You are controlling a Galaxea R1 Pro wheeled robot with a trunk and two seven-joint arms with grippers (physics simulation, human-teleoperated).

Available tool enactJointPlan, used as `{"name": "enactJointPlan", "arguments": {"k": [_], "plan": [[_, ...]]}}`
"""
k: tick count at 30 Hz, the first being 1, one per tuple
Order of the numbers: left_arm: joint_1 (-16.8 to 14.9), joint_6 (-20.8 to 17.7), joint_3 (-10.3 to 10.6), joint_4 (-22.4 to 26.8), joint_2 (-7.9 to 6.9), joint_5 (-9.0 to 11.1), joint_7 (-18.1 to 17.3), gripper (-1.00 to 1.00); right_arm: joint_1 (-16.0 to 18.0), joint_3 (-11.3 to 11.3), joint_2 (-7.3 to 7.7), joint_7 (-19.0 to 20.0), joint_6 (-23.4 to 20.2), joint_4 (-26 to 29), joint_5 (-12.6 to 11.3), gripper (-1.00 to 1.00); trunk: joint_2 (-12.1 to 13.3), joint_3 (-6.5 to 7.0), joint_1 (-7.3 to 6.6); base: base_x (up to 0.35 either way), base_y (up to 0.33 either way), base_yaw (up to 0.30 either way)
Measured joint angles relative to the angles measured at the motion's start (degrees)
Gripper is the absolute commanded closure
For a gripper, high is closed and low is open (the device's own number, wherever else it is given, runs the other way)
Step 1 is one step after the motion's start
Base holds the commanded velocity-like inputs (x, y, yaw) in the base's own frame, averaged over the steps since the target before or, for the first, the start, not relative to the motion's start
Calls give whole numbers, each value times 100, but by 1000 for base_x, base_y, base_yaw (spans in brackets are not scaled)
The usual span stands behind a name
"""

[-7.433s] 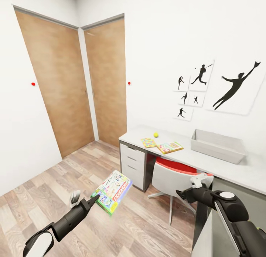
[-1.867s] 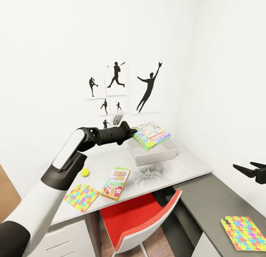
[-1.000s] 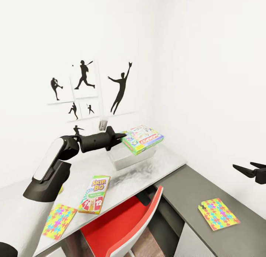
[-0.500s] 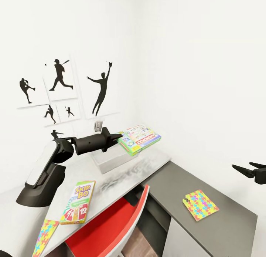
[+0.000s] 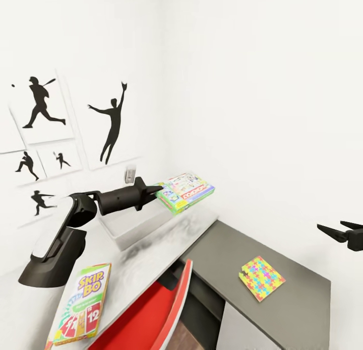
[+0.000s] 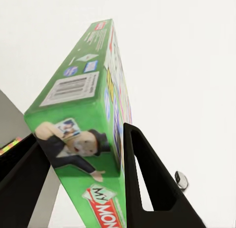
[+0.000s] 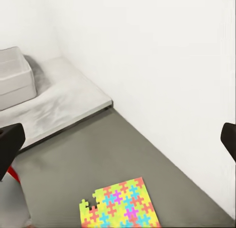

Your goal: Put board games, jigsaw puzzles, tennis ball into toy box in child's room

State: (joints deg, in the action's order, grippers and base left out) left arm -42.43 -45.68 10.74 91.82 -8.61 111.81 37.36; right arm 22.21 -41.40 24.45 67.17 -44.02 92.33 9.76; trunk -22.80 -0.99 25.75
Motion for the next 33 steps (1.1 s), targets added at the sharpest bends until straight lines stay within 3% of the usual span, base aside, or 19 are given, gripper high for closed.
{"name": "enactJointPlan", "arguments": {"k": [4, 7, 9, 16, 22, 24, 28, 33], "plan": [[4, -8, -15, 4, -80, -16, 16, 100, 0, 1, 0, 9, 0, -1, 0, -100, 0, 0, 0, 6, 4, -294], [27, -31, -125, 9, -415, -40, -11, 100, -6, 1, -3, 12, 0, 0, 0, -100, 0, 0, 0, 2, 1, -294], [17, -59, -313, 12, -581, 12, -10, 100, -7, 3, -6, 12, 4, 0, 0, -100, -1, 1, 0, 1, 0, -294], [-86, -324, -788, 9, -1026, 60, 44, 100, -10, 5, -3, 27, 2, 0, 0, -100, 0, 1, 0, 0, 0, -294], [-63, -398, -931, 3, -1261, 87, 44, 100, -17, 13, -1, 32, 5, 0, 0, -100, 0, 0, 0, 0, 0, -294], [-61, -398, -941, 5, -1348, 283, 45, 100, -17, 14, -4, 31, 5, 0, 0, -100, 0, 0, 0, 0, 0, -294], [-59, -407, -947, 6, -1426, 465, 57, 100, -17, 17, -4, 33, 4, 0, 0, -100, 0, 0, 0, 0, 0, -294], [8, -418, -951, -8, -1569, 516, 63, 100, -26, 23, -6, 38, 9, 0, 0, -100, 0, 0, 0, 5, 6, -294]]}}
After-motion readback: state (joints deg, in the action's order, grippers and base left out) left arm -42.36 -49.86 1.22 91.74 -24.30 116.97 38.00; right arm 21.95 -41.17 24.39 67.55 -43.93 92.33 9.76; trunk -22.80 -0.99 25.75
